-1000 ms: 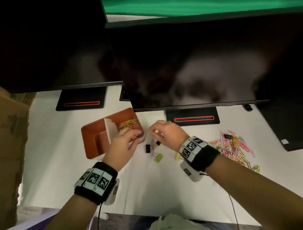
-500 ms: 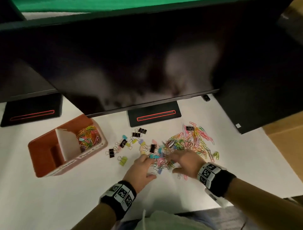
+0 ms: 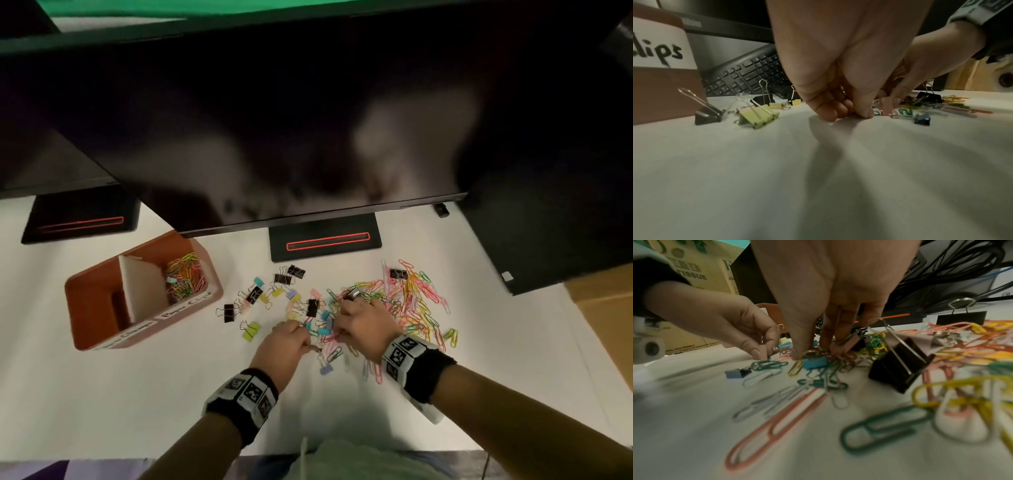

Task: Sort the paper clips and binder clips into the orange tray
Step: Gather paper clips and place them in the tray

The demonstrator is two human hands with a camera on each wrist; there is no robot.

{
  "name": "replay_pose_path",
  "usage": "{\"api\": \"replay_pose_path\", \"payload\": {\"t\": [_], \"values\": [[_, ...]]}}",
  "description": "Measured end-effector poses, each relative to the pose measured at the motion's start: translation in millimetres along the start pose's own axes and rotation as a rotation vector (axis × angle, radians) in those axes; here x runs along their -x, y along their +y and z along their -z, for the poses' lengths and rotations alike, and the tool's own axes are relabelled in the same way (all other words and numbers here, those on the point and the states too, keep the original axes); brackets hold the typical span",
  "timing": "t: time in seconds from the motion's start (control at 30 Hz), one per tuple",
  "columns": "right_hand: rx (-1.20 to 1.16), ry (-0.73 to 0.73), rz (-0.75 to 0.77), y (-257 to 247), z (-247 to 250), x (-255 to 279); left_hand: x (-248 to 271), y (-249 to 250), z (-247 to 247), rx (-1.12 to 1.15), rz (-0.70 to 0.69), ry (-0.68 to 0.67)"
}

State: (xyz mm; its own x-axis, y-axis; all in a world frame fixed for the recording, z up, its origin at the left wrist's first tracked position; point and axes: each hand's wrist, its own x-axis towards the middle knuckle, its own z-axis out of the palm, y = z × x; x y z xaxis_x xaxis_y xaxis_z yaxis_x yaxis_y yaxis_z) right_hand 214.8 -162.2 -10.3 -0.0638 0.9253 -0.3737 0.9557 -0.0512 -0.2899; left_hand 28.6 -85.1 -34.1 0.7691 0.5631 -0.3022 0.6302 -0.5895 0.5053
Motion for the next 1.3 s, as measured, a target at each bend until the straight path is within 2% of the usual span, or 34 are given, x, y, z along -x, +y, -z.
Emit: {"api": "replay_pose_path", "payload": {"t": [0.23,0.37,0.6,0.8,1.03,1.3], "values": [[-0.114,-0.002,0.012,7.0,1.5,-3.7,-1.6,2.1,-0.3,0.006,-0.002,0.007],[-0.097,-0.024,-0.002,6.2,3.7,-5.7,-1.6,2.6,2.1,0.009,0.007,-0.035],[-0.057,-0.055,0.000,5.1,5.7,-3.2,-1.8,-1.9,1.2,0.087,0.034,-0.016],[-0.174,-0.032,-0.024,8.6,19.7,0.8,3.3,-5.8,8.6,0.120,0.042,0.025],[-0.341,-0.027,-0.030,18.5,28.5,5.5,4.5,-7.4,21.7,0.309,0.110,0.025],[-0.382,0.019,-0.005,19.3,32.6,12.9,6.3,-5.2,31.8,0.265,0.073,0.038]]}}
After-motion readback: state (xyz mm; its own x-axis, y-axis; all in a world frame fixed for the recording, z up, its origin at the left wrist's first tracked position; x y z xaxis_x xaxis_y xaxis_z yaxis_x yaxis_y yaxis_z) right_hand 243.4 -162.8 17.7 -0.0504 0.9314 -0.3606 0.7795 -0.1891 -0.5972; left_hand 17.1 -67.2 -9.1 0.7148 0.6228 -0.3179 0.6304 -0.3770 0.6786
